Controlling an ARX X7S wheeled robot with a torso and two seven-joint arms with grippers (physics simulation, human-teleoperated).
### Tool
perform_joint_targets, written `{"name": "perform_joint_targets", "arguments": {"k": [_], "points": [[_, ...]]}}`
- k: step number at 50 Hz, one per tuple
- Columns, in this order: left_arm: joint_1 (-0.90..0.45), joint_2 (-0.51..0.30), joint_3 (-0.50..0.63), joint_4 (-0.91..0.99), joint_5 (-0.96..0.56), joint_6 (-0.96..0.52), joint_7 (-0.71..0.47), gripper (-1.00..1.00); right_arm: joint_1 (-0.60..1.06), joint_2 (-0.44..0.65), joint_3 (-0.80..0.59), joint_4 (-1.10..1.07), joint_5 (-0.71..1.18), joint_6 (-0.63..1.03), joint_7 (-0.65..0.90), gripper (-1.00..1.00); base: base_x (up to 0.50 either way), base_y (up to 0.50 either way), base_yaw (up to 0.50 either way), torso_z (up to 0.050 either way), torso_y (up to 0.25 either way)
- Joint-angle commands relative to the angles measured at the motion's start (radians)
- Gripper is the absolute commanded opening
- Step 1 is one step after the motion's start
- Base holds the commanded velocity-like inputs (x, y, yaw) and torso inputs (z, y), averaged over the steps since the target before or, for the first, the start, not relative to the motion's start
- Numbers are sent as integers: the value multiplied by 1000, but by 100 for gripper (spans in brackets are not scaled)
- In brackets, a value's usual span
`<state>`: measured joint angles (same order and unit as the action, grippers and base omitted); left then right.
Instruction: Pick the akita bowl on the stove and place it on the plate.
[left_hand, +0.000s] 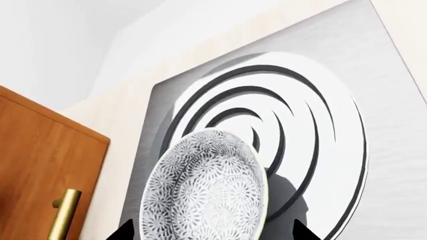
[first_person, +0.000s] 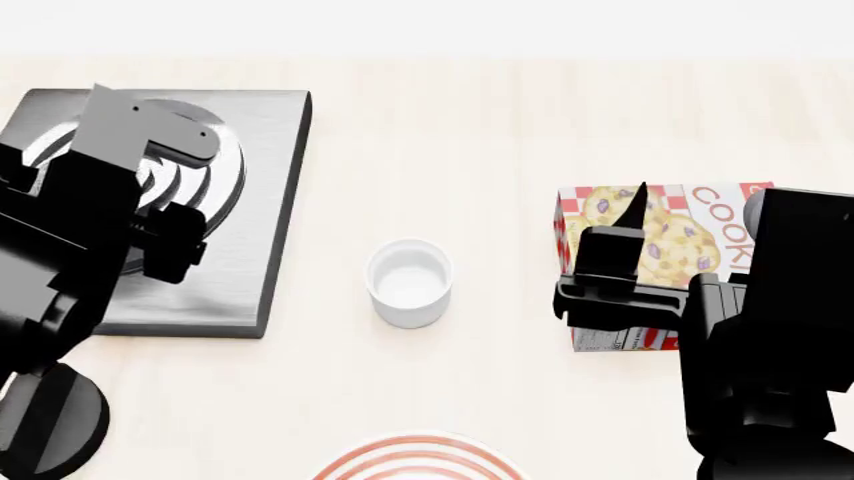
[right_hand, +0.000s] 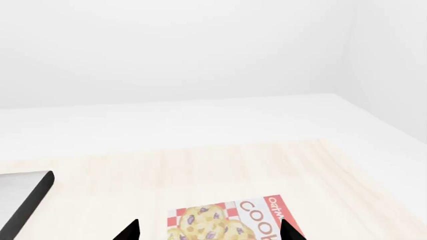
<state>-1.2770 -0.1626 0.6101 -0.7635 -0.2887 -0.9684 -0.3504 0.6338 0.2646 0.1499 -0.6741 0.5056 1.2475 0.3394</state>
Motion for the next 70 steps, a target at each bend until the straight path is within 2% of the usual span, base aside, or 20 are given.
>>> {"name": "perform_joint_targets", "arguments": {"k": [1,56,57,70], "points": [[-1,16,-23,6,11,-4,28,100,0,-18,22,2,-16,-3,-16,100,0,0,0,0,0],[-1,-1,8,-56,7,48,66,100,-4,-7,21,8,13,-13,6,100,0,0,0,0,0],[-2,1,9,-65,9,55,66,-100,-2,-7,21,7,15,-12,7,100,0,0,0,0,0],[-9,10,13,-116,10,88,77,-100,-1,-4,22,4,22,-10,14,100,0,0,0,0,0]]}}
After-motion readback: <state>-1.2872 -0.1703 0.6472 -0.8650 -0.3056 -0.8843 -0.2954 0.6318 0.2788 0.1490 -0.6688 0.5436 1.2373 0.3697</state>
